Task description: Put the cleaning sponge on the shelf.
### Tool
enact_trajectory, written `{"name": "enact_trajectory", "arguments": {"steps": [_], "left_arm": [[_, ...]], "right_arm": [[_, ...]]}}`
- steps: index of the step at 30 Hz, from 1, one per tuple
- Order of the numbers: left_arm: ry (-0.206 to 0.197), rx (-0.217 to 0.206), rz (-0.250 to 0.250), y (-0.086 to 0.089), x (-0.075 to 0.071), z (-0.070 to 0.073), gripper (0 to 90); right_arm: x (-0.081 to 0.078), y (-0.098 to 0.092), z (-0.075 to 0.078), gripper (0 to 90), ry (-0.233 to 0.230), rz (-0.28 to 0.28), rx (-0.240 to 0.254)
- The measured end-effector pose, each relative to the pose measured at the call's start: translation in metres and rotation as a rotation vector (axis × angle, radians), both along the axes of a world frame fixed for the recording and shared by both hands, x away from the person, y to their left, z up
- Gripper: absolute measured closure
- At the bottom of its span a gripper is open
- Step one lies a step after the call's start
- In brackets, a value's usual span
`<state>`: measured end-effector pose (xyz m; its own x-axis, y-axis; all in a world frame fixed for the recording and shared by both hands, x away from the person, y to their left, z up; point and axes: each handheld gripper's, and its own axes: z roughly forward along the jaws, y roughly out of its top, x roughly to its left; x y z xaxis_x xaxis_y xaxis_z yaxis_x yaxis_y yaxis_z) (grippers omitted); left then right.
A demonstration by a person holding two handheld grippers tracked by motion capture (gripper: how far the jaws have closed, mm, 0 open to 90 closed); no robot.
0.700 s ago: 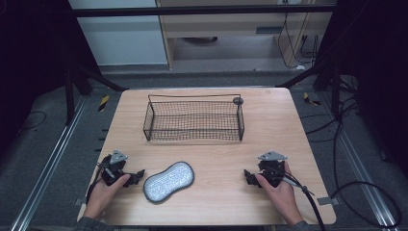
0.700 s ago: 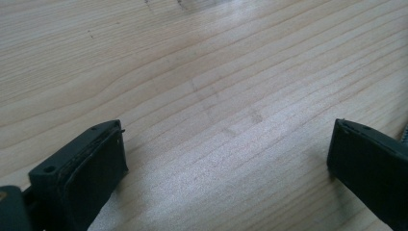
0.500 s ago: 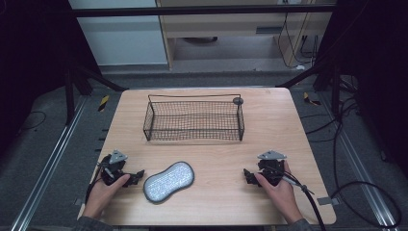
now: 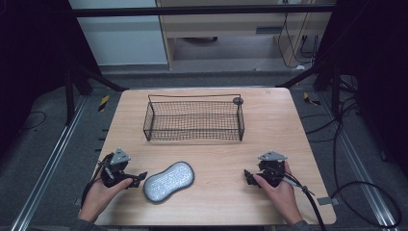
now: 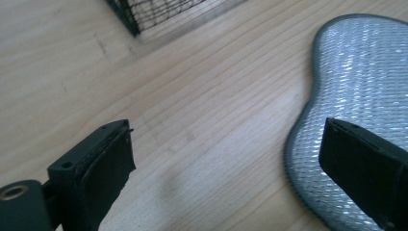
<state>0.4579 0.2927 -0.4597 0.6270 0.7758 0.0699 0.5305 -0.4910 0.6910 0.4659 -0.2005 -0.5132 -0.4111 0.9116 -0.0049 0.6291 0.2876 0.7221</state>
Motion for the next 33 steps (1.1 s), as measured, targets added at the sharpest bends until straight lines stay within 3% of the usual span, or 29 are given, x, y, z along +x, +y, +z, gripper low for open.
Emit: {"name": "enact_trajectory", "arguments": {"steps": [2, 4, 10, 12, 14, 24, 29, 33], "left_arm": [[0.001, 0.014, -0.020, -0.007, -0.002, 0.009, 4.9], [0.041, 0.043, -0.064, -0.016, -0.003, 0.021, 4.8], [0.111, 0.181, -0.141, -0.042, 0.000, 0.040, 4.9], [0.127, 0.228, -0.162, -0.051, 0.001, 0.043, 4.8], [0.142, 0.244, -0.180, -0.055, 0.002, 0.045, 4.6], [0.250, 0.412, -0.349, -0.097, 0.002, 0.048, 4.5], [0.241, 0.414, -0.373, -0.105, 0.005, 0.057, 5.5], [0.260, 0.412, -0.388, -0.109, 0.007, 0.058, 6.0]], "right_arm": [[0.000, 0.000, 0.000, 0.4, -0.001, 0.002, -0.001], [-0.001, 0.000, 0.000, 0.4, 0.002, 0.001, 0.002], [-0.001, 0.000, 0.000, 0.4, 0.001, 0.003, 0.000], [-0.002, -0.001, 0.000, 0.4, 0.001, 0.003, 0.001], [-0.002, -0.001, 0.000, 0.4, 0.001, 0.004, 0.001], [-0.002, -0.001, 0.000, 0.4, 0.001, 0.006, 0.002], [-0.002, -0.001, 0.000, 0.4, 0.001, 0.007, 0.000], [-0.002, -0.001, 0.000, 0.4, 0.001, 0.007, 0.000]]}}
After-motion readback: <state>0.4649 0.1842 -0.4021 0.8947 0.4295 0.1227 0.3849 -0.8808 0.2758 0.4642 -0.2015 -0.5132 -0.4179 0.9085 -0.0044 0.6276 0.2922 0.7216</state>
